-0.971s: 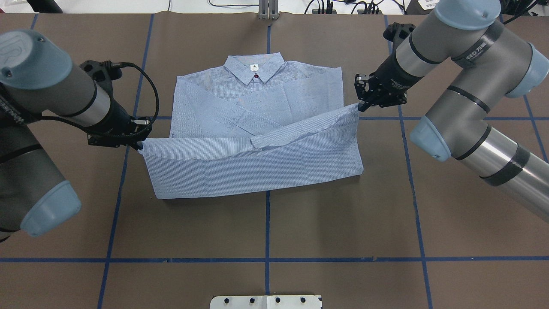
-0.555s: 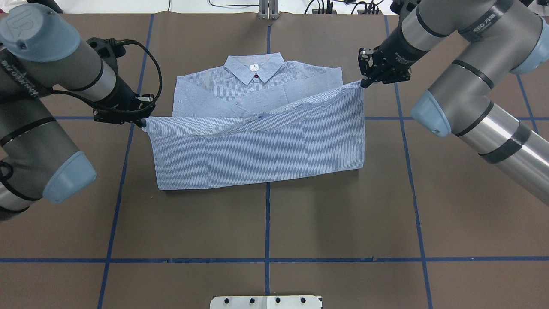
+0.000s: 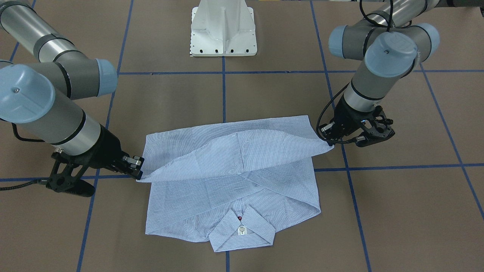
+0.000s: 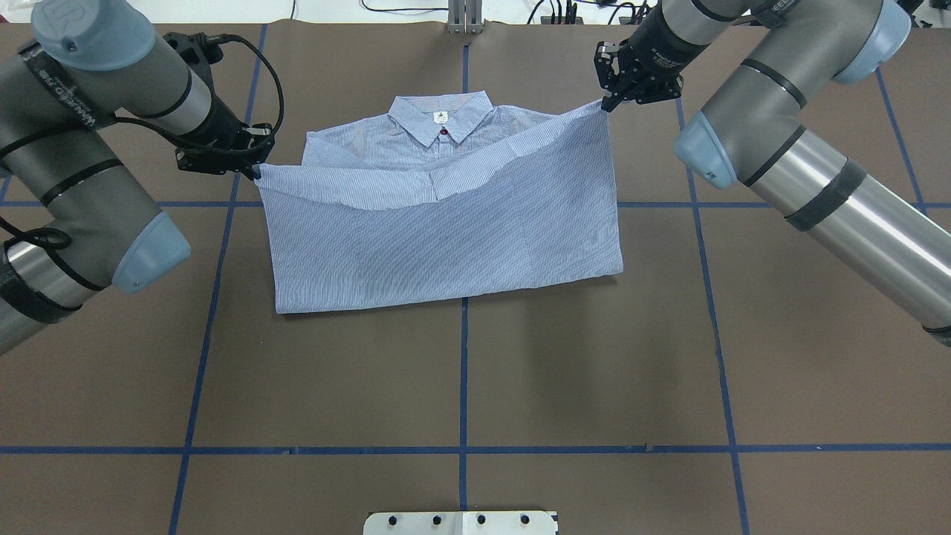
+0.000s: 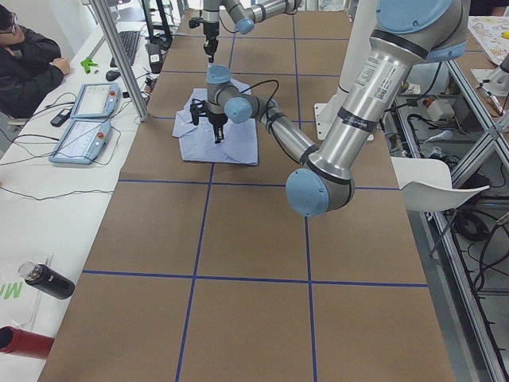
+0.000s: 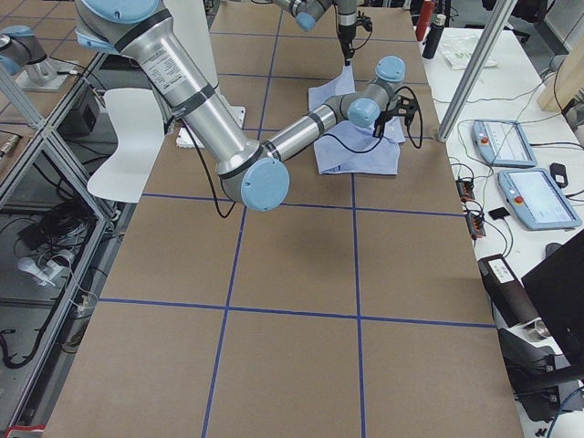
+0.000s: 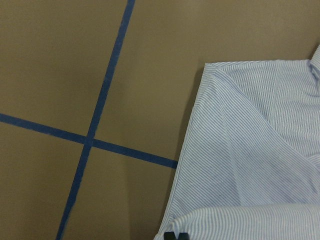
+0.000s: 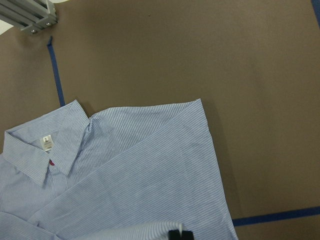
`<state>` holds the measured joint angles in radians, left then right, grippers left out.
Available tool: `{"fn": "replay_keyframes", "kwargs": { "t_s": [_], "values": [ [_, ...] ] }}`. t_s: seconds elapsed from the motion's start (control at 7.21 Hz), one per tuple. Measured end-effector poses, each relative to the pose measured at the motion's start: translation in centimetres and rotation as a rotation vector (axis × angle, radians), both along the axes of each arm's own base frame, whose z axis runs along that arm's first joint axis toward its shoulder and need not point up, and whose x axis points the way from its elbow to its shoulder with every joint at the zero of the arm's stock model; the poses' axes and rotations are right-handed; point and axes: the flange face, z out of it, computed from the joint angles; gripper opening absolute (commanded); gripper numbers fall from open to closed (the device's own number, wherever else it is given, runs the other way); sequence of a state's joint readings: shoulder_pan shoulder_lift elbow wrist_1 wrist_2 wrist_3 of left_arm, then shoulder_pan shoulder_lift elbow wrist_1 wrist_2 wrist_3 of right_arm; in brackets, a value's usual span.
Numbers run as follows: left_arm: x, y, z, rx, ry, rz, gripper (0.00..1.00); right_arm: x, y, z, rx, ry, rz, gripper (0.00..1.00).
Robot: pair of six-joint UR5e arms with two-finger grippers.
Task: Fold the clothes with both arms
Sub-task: 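Lay the hem over the collar with both grippers, pulling it flat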
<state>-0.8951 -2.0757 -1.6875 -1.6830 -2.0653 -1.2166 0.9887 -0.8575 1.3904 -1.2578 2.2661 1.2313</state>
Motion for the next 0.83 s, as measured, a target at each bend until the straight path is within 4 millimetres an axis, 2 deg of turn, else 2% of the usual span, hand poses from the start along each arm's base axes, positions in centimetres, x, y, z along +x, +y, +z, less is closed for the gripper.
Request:
{"fn": "replay_keyframes", "kwargs": {
  "t_s": [0.14,0.42,0.83],
  "values": [
    [-0.3,-0.9,0.2,0.011,0.009,-0.013,0.00,-0.4,-1.1,0.1,0.001,0.004,0.008,0.00],
    [0.6,-3.1,0.7,0.026,0.025,-0.028,0.00,-1.1,-2.5,0.6,-0.002,0.018,0.019,0.00],
    [2.4,-5.6,1.3,0.028,0.029,-0.032,0.00,-1.6,-3.2,2.3,-0.002,0.019,0.021,0.00]
  ]
}}
